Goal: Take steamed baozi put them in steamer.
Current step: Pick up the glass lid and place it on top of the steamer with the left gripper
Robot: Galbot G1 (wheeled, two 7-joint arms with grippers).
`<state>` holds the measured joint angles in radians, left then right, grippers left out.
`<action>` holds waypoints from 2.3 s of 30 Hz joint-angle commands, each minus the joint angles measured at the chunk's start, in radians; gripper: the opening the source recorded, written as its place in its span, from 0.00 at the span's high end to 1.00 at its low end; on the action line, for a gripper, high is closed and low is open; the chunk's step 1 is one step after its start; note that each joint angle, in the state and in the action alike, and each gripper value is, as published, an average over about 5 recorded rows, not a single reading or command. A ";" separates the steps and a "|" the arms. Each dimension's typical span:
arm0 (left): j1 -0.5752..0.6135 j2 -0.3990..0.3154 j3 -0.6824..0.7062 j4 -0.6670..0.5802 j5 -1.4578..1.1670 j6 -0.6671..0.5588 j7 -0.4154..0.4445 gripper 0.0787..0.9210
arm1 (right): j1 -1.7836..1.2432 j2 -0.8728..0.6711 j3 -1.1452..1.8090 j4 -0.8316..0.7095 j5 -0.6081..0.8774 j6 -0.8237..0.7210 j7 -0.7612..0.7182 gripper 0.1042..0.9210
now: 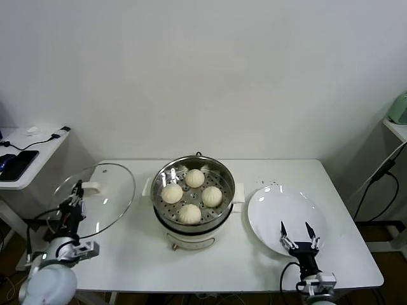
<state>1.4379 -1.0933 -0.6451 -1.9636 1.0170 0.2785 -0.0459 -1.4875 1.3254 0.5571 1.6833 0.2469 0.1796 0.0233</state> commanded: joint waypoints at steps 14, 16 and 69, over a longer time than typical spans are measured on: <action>-0.280 -0.245 0.627 -0.098 0.407 0.429 0.245 0.94 | -0.034 0.003 -0.020 0.013 -0.032 0.023 0.006 0.12; -0.296 -0.258 0.648 -0.074 0.417 0.439 0.245 0.94 | -0.038 0.004 -0.018 0.011 -0.031 0.028 0.006 0.12; -0.374 -0.348 0.718 0.131 0.478 0.408 0.212 0.83 | -0.053 0.013 0.014 -0.029 -0.006 0.084 0.010 0.12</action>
<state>1.0606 -1.4438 0.0608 -1.8031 1.5547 0.6887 0.1819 -1.5417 1.3343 0.5721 1.6559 0.2479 0.2630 0.0353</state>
